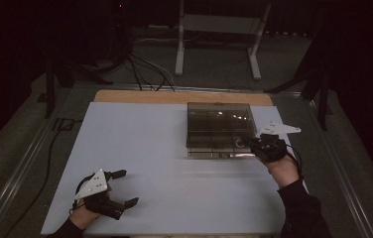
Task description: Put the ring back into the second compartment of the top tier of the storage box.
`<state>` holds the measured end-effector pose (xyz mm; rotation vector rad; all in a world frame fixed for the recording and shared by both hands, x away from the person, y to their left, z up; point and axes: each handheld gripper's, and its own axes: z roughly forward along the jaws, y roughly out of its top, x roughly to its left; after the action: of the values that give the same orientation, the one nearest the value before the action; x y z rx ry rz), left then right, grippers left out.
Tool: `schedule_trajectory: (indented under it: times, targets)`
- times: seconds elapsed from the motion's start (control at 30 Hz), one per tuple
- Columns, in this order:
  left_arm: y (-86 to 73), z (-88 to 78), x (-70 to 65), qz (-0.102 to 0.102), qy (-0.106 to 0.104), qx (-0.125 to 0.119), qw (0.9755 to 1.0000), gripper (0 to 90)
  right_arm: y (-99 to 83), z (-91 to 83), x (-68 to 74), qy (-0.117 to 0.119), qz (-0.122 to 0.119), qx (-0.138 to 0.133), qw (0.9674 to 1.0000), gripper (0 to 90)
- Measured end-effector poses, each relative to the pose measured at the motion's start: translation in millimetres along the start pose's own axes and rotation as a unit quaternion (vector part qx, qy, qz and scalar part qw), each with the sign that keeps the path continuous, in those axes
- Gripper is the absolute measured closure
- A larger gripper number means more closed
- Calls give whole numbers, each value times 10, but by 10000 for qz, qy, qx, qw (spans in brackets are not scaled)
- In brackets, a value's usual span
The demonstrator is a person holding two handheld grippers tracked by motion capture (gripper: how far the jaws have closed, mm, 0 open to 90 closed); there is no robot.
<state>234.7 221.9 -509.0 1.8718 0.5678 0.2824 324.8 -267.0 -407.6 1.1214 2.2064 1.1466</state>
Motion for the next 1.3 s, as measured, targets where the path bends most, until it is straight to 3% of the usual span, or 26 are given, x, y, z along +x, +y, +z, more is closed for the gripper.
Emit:
schedule_trajectory:
  times: [0.43,0.87,1.3]
  targets:
    - [3,-5,-1,7,-11,-20,10000,6,112,184,35,115,-17,20,9999,877]
    - [3,-3,1,9,-10,-14,10000,7,118,357,5,214,133,67,9997,877]
    - [2,-4,1,12,-15,-14,10000,7,135,518,74,355,91,156,9992,876]
